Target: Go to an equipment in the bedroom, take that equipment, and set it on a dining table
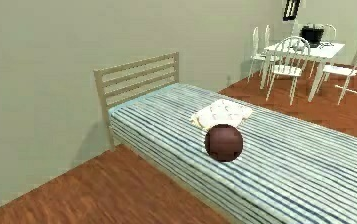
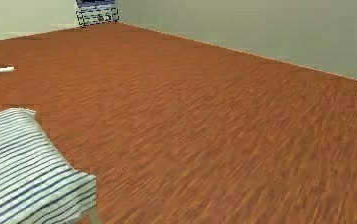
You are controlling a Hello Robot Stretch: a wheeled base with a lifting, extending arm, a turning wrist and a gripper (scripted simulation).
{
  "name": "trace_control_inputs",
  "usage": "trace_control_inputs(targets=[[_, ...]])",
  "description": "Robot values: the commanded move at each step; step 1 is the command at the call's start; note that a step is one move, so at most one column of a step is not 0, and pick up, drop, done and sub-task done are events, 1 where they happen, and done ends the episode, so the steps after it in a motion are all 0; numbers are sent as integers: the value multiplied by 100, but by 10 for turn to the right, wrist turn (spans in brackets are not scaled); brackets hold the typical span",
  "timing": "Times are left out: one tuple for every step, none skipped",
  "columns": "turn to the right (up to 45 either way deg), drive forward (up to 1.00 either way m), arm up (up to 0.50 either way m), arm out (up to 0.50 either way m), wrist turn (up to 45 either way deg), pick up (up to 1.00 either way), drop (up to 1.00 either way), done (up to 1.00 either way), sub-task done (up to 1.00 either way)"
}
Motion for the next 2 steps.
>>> trace_control_inputs(targets=[[300,0,0,0,0,0,0,0,0],[0,10,0,0,0,0,0,0,0]])
